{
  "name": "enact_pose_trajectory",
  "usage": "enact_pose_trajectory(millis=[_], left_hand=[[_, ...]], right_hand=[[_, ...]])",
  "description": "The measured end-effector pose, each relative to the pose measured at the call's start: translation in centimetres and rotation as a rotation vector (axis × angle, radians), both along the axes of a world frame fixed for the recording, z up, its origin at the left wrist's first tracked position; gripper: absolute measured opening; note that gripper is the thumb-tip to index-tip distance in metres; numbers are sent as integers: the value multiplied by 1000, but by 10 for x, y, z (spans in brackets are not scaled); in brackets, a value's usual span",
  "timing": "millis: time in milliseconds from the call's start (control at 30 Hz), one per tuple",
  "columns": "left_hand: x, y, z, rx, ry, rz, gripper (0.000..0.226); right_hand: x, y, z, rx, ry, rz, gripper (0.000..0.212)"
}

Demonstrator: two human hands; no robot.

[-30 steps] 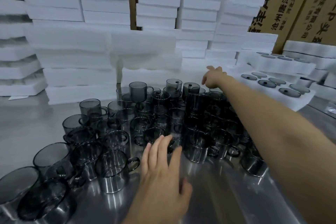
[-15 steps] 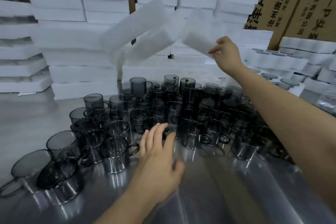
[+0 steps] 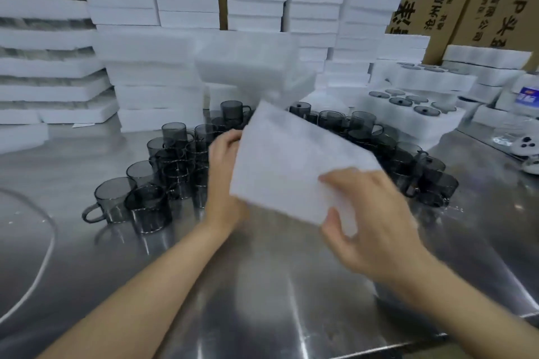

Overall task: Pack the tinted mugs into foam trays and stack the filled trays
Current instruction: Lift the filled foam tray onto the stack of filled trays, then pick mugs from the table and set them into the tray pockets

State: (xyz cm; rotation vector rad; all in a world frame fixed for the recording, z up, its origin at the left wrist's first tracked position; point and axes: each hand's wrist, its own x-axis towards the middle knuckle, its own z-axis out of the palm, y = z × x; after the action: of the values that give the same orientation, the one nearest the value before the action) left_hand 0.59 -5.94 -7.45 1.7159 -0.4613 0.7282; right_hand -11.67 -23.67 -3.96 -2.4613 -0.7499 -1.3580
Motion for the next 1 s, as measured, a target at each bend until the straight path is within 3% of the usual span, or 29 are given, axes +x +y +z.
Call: enact_pose_trajectory(millis=[100, 200, 300, 533, 667, 733, 833, 900, 1000], left_hand=[[2, 23, 10, -2, -85, 127, 35], [3, 36, 17, -110, -44, 132, 32], [2, 37, 17, -150, 23, 11, 35], [-4, 26, 8, 133, 121, -298, 29], [-2, 24, 3, 106, 164, -372, 39], [0, 24, 1, 122, 163, -343, 49], [3, 19, -1, 203, 151, -279, 60], [4, 16, 0, 250, 152, -251, 61], [5, 12, 1, 297, 138, -212, 57]], right_hand=[[-16, -4, -37, -170, 55, 26, 46], [-12, -4, -48, -284, 106, 112, 48], [-1, 1, -46, -282, 129, 125, 48], [20, 7, -45, -286, 110, 104, 45], [21, 9, -41, -279, 153, 86, 43], [18, 10, -34, -199, 253, 116, 38], [23, 8, -4, 158, 421, 178, 30], [47, 0, 21, 374, 398, 61, 33], [103, -11, 48, 489, 362, -214, 34]])
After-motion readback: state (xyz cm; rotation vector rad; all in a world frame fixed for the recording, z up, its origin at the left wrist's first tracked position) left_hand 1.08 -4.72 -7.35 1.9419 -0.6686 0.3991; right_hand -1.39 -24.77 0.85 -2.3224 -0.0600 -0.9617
